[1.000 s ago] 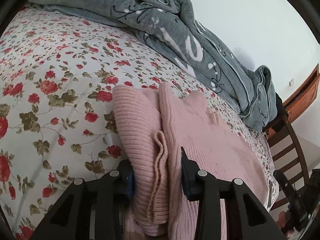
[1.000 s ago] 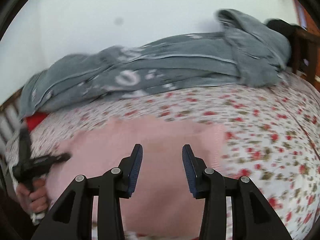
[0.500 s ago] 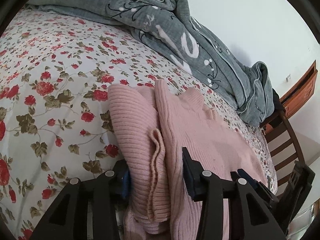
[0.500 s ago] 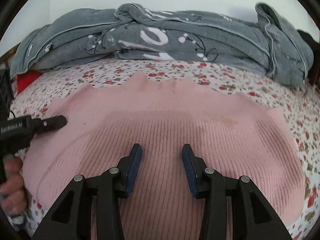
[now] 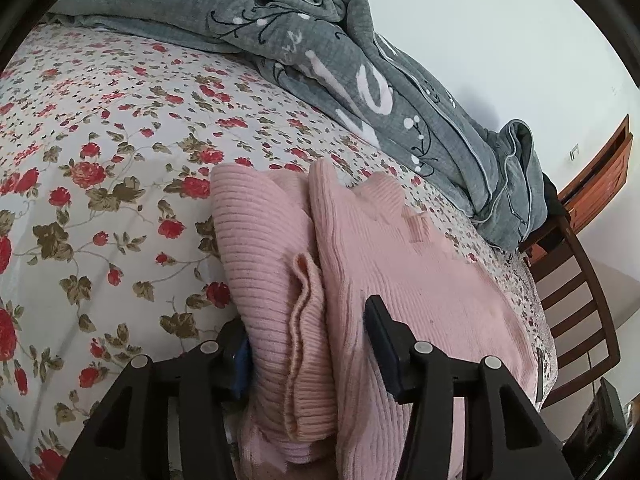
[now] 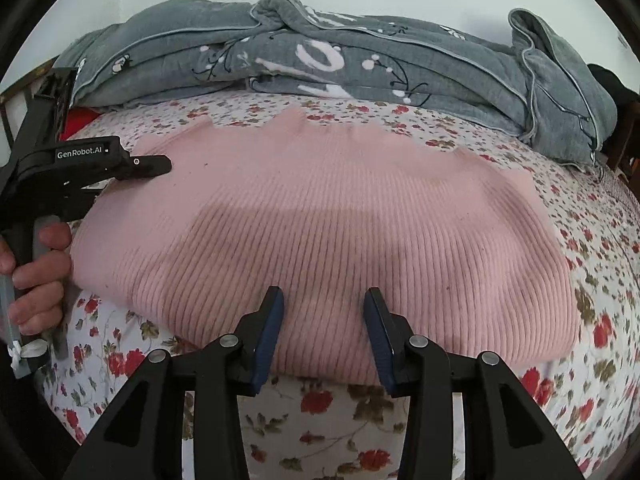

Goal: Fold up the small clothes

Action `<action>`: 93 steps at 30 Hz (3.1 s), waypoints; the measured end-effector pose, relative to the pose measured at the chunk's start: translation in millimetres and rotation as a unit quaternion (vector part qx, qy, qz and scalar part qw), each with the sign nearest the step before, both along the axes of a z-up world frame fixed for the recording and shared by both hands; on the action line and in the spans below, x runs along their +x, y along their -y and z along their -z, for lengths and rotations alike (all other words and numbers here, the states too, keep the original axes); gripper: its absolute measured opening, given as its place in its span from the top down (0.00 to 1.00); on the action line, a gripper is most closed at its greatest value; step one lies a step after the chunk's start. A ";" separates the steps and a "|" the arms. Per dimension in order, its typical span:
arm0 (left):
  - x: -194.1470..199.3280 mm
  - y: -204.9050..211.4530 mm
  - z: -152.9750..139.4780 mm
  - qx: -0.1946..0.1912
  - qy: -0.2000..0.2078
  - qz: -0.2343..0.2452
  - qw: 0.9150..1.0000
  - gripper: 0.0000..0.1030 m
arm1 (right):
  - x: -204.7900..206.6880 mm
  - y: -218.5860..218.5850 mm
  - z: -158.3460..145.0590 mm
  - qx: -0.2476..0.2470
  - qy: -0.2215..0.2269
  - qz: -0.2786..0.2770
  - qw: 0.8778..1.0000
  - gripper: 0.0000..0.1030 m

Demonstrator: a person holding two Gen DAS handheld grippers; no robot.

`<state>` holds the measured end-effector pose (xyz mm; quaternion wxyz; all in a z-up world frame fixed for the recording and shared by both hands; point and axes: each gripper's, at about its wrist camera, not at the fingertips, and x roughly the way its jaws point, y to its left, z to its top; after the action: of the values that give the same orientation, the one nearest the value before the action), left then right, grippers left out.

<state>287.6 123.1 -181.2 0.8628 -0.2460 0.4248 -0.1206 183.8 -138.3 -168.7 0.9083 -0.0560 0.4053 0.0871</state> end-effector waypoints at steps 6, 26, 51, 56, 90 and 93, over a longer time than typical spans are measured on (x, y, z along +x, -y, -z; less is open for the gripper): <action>2.4 7.6 -0.6 0.017 0.007 0.012 1.000 0.43 | -18.6 -0.6 -0.3 -0.017 0.022 -0.008 1.000 0.61; -6.1 -6.0 2.2 -0.023 -0.003 -0.027 0.999 0.77 | 17.0 159.4 -53.5 0.121 0.123 0.087 0.981 0.61; 19.8 233.1 -126.7 0.089 -0.078 0.002 0.993 0.78 | 1.3 280.8 -19.7 0.206 0.091 0.177 0.958 0.61; 24.8 301.4 -80.9 0.099 -0.125 0.054 0.986 0.76 | 0.9 292.2 -19.8 0.222 0.094 0.181 0.954 0.61; -12.6 93.6 -29.9 0.047 0.002 0.054 0.997 0.47 | 65.9 148.0 -41.7 0.207 0.010 0.118 0.971 0.49; -18.3 92.1 -32.5 0.053 0.011 0.056 0.997 0.47 | 61.2 143.3 -32.5 0.194 0.011 0.110 0.975 0.69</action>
<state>269.2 31.0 -148.7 0.8712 -0.1743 0.4343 -0.1483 245.1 -281.7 -136.1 0.9103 0.1655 0.3742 0.0627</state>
